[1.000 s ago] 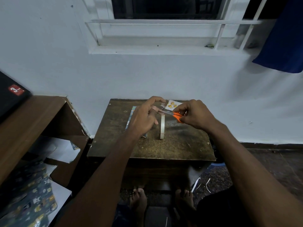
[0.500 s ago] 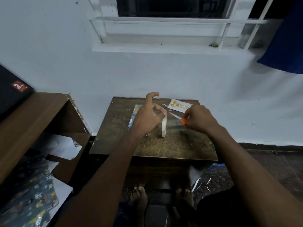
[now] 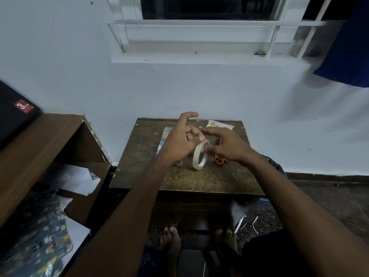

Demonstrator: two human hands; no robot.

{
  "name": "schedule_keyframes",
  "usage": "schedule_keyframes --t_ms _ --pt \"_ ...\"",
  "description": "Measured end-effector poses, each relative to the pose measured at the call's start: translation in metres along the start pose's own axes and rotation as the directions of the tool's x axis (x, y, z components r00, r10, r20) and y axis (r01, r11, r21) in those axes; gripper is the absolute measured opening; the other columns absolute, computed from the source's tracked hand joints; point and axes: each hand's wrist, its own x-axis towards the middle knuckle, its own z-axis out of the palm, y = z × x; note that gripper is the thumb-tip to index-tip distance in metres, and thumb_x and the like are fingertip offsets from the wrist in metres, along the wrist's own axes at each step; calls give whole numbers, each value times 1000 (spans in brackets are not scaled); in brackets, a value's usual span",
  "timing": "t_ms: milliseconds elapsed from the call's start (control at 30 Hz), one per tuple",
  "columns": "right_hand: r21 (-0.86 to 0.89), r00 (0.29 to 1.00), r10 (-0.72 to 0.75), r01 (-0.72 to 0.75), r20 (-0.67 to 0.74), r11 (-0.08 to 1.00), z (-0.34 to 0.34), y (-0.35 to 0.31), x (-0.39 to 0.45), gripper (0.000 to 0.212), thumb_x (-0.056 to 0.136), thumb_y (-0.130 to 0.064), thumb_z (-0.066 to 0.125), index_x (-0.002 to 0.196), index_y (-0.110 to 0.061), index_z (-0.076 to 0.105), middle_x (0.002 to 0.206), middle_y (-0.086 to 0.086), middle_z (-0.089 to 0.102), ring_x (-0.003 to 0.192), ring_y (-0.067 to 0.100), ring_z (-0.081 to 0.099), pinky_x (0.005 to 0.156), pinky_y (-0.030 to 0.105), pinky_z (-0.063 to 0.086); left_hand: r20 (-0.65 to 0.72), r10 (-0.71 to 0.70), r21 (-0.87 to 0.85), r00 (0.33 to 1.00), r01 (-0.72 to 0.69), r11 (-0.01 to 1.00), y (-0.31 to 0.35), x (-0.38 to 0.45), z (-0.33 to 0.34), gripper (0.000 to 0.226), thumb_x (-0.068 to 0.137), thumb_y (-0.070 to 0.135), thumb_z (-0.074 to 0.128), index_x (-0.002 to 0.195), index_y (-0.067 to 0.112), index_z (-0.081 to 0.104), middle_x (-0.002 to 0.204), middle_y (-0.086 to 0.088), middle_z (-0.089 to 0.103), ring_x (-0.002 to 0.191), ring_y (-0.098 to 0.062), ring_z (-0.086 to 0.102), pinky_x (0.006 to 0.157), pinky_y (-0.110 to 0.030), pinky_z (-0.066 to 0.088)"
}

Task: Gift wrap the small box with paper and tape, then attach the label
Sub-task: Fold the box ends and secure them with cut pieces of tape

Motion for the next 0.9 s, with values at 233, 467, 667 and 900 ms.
schedule_keyframes --t_ms 233,467,667,900 --pt "232 997 66 -74 42 970 2 -11 -8 15 98 -18 71 85 -23 78 73 13 76 64 36 72 57 33 54 -62 55 -66 997 -59 996 1 0 1 68 91 4 79 147 18 42 89 -2 77 81 -13 68 82 -26 55" --pt "333 990 131 -138 42 933 3 -18 -10 25 99 -20 72 85 1 73 69 16 72 52 21 70 46 26 50 -242 110 -104 964 -139 985 2 0 9 64 92 -6 72 142 18 41 86 2 76 90 -15 73 96 -32 53" --pt "216 980 -2 46 -200 975 0 -16 -8 7 88 -22 84 90 -15 81 70 6 76 50 22 70 54 28 51 -315 7 -189 949 -71 979 5 1 8 67 91 6 81 143 15 40 88 -2 79 82 -13 75 84 -29 58" --pt "-5 933 -178 185 -314 983 3 -6 -1 17 82 -29 86 99 -31 85 80 -16 75 64 2 64 62 26 44 -265 -122 -256 956 52 965 4 5 2 72 88 13 85 144 18 40 85 -6 79 90 -20 77 91 -36 59"
